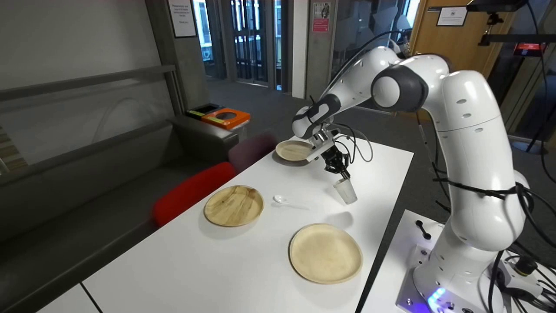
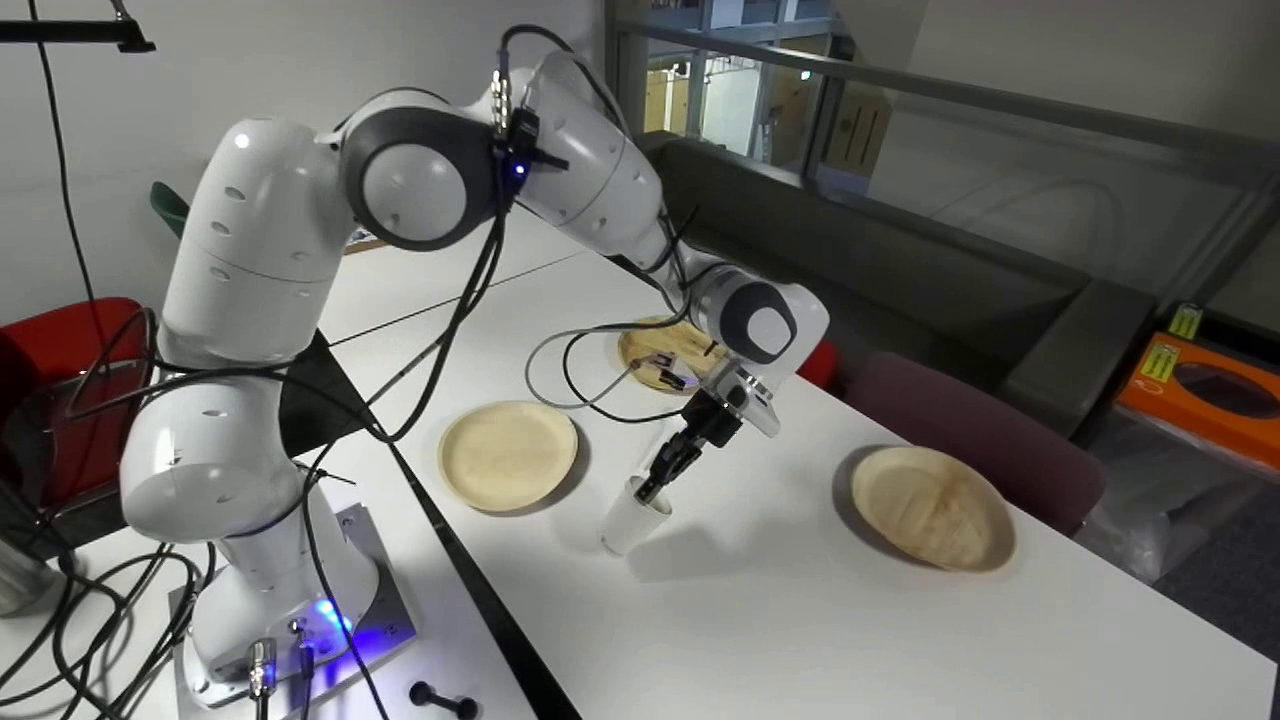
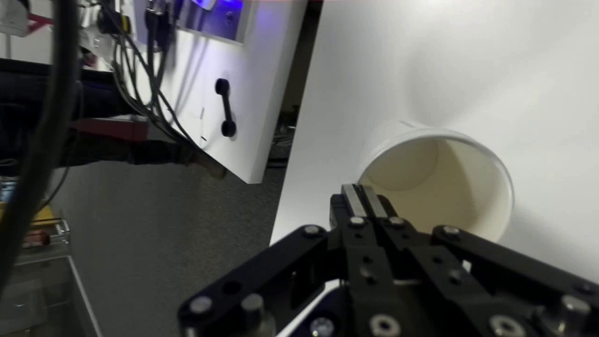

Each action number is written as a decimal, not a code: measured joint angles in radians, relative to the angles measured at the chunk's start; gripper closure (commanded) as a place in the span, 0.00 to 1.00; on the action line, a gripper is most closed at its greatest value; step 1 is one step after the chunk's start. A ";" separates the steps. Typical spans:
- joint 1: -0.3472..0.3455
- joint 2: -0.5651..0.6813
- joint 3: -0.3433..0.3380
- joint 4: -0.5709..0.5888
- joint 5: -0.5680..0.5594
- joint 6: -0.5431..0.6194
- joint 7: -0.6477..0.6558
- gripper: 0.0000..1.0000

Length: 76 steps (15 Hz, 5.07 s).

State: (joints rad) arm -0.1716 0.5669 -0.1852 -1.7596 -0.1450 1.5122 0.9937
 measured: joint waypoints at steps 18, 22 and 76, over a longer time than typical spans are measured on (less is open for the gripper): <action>0.077 0.335 -0.106 0.474 -0.095 0.036 0.270 0.99; 0.078 0.281 -0.070 0.454 -0.095 0.086 0.108 0.99; 0.073 0.010 -0.119 0.044 0.110 0.814 0.743 0.99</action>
State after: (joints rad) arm -0.0989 0.5772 -0.3046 -1.7160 -0.0352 2.3259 1.7364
